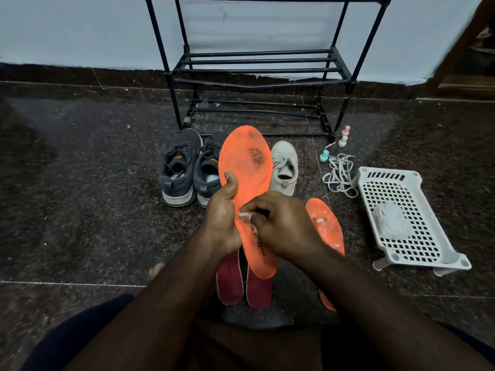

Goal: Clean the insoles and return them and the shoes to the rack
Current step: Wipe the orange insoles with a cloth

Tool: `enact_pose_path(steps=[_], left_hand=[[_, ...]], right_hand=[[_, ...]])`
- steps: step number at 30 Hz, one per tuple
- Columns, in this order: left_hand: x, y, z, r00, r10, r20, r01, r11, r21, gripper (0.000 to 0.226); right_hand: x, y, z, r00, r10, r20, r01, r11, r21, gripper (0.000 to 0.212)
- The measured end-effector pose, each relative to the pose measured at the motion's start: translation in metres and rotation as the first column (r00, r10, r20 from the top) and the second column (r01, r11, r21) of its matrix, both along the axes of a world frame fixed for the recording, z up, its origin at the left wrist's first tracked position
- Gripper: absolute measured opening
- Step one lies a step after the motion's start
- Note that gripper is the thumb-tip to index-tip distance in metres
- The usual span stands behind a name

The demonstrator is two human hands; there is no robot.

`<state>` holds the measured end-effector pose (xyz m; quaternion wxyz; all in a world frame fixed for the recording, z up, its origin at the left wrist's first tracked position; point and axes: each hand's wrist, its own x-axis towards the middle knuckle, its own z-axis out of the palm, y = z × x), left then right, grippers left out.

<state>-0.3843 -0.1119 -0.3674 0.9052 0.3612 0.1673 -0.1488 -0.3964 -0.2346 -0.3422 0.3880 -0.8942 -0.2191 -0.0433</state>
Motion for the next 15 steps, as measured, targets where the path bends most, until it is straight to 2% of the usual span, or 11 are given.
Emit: enact_pose_path(steps=[3,6,10,13,15], left_hand=[[-0.001,-0.001,0.0,0.999,-0.001,0.033,0.002,1.0,-0.028,0.076],[0.0,0.0,0.0,0.999,0.032,0.012,-0.032,0.999,-0.018,0.072],[0.004,0.004,0.0,0.998,0.058,-0.007,-0.058,0.998,0.012,0.074],[0.001,0.003,0.002,0.999,0.044,0.023,-0.043,0.998,-0.045,0.076],[0.0,0.001,0.001,0.998,0.033,0.054,-0.03,0.997,-0.067,0.074]], right_hand=[[0.009,0.0,-0.002,0.99,-0.099,0.1,0.099,0.995,0.001,0.018],[0.0,0.01,-0.008,0.997,-0.027,0.078,0.032,0.997,-0.063,0.014],[-0.009,0.012,-0.006,0.999,0.041,0.011,-0.04,0.999,-0.025,0.017],[0.004,0.003,-0.001,0.995,-0.063,0.072,0.06,0.997,0.05,0.022],[0.011,0.001,-0.004,0.985,-0.116,0.125,0.115,0.993,0.017,0.023]])
